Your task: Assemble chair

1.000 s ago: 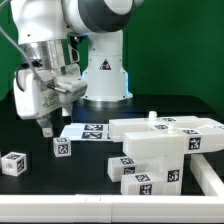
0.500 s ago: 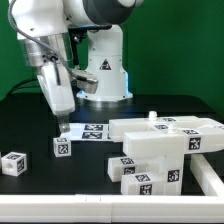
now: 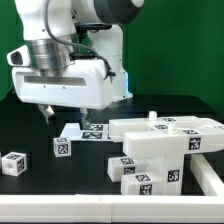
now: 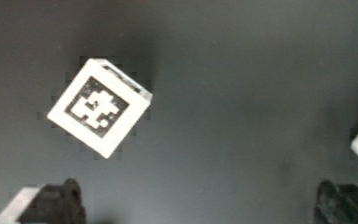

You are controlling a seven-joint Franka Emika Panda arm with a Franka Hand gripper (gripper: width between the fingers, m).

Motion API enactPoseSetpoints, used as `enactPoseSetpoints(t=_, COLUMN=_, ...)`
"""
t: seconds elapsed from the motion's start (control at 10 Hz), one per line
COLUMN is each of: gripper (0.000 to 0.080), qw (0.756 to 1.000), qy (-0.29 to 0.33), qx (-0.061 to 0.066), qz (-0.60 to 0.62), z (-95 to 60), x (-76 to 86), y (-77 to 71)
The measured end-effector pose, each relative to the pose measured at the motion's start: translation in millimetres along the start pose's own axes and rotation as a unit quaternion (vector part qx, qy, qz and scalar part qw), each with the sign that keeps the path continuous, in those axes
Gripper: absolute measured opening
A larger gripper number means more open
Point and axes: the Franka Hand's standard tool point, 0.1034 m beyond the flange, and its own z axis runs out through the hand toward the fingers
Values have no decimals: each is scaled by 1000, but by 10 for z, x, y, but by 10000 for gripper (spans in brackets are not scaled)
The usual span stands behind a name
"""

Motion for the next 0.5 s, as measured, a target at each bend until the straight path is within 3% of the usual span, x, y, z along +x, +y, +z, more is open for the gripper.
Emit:
enactPoseSetpoints(t=0.3, gripper=649, qw=996, qy=-6, qx=-2, qz=-87, z=18, x=-12, y=45)
enactPoseSetpoints(t=0.5, gripper=649, qw=990, qy=-71, qx=-5, qz=-123, z=132, x=-104, y=161)
